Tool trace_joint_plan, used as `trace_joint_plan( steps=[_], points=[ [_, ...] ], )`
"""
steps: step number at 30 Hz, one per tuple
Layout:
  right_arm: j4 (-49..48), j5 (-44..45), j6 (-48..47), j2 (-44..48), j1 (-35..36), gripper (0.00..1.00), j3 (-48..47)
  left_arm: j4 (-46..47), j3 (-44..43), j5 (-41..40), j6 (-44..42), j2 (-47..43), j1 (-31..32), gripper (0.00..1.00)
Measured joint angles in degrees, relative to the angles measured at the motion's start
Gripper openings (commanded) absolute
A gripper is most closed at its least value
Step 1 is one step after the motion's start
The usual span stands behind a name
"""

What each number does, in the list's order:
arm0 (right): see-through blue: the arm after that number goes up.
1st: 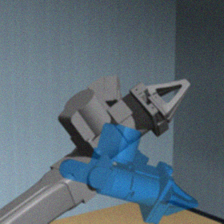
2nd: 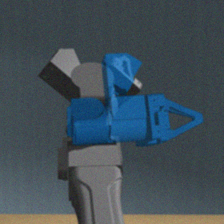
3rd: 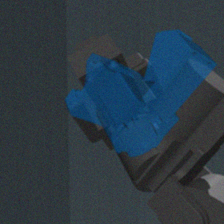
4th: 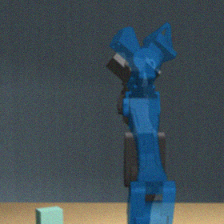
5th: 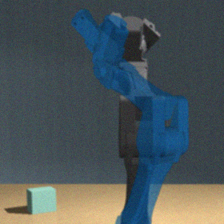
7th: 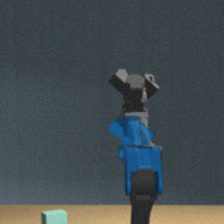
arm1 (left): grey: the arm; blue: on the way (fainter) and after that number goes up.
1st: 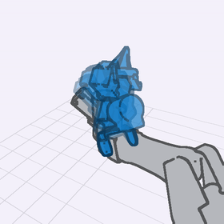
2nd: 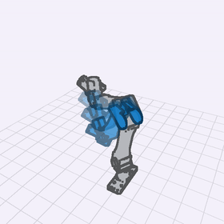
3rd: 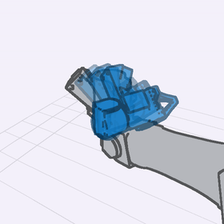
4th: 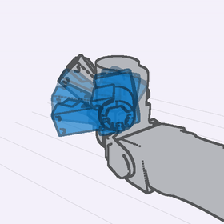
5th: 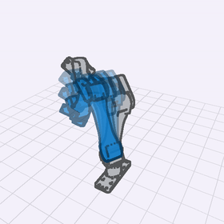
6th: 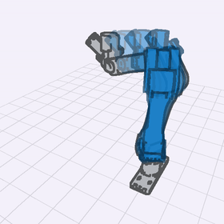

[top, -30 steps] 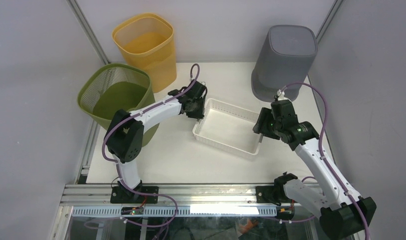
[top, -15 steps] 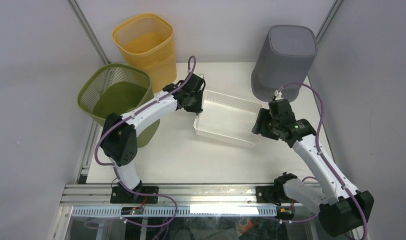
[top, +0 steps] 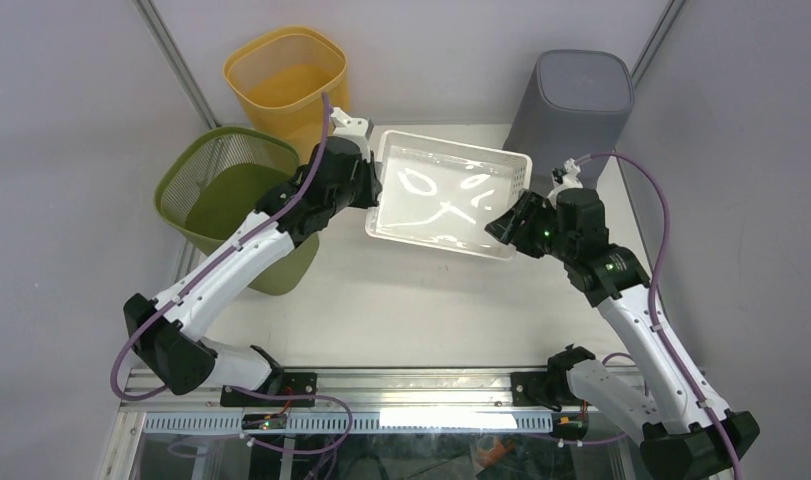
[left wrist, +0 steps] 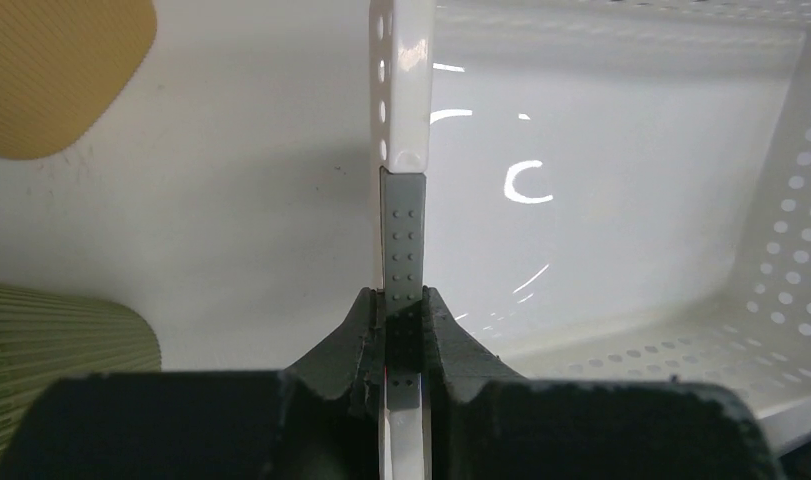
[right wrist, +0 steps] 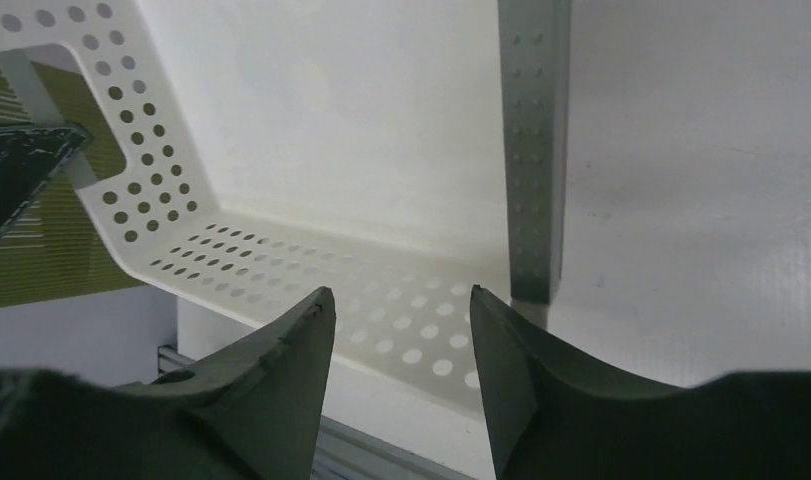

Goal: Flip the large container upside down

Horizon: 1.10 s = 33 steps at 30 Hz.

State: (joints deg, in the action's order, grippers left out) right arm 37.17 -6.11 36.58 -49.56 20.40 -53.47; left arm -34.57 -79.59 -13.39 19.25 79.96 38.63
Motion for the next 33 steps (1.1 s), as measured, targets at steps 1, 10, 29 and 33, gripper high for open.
trace_joint_plan(
  steps=[1, 10, 29, 33],
  points=[
    [-1.2, -1.5, 0.3, -0.2, 0.0, 0.55, 0.0, 0.6, 0.8, -0.2, -0.3, -1.2, 0.0, 0.00],
    [1.5, -7.9, -10.5, -0.9, 0.1, 0.67, -7.1, -2.0, -1.3, 0.9, -3.3, 2.3, 0.0, 0.00],
    [5.6, -20.8, -34.5, -2.6, 18.8, 0.70, -3.3, -17.6, -10.7, 9.5, -7.1, 14.6, -3.1, 0.00],
    [5.5, -16.5, -35.1, -3.2, 22.3, 0.70, 1.7, -18.5, -11.2, 9.9, -7.3, 14.7, -3.5, 0.00]
  ],
)
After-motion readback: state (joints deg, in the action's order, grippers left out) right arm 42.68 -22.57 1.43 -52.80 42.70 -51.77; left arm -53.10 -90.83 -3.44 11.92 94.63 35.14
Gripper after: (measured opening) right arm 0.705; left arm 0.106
